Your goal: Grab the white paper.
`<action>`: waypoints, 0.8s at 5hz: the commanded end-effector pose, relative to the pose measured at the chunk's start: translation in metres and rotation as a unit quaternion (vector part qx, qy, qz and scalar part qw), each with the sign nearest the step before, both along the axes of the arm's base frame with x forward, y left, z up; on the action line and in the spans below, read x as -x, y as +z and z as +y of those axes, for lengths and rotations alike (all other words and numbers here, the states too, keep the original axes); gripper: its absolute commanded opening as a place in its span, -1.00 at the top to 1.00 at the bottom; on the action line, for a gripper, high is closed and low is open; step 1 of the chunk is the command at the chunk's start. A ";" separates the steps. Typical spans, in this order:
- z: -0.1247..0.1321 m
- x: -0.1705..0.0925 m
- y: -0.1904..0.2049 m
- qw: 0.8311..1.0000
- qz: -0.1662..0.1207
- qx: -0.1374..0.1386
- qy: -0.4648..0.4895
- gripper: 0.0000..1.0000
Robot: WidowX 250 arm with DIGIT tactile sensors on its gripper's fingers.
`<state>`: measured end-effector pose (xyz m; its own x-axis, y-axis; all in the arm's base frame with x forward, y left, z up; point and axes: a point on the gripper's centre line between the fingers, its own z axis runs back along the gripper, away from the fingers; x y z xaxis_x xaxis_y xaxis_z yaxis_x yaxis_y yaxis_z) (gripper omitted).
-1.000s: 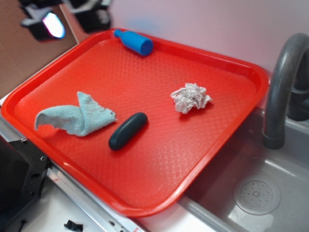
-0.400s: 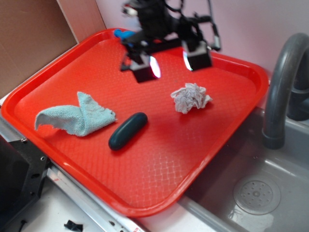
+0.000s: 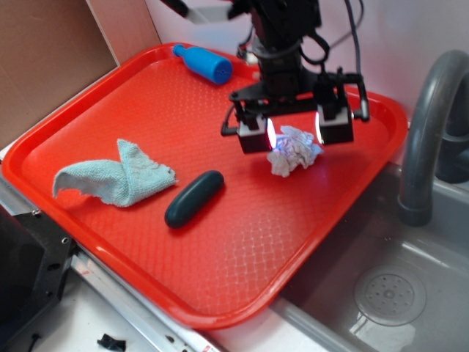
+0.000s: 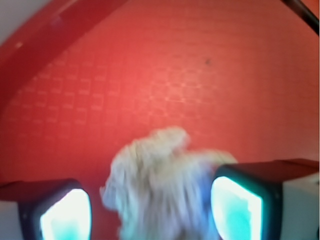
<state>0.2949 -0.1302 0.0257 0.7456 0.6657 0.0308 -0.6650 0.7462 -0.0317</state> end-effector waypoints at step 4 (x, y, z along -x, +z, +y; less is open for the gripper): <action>0.053 0.026 0.095 0.976 0.019 0.079 -0.203 1.00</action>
<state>0.2613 -0.0869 0.1032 0.9373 0.3267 -0.1214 -0.3390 0.9354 -0.1001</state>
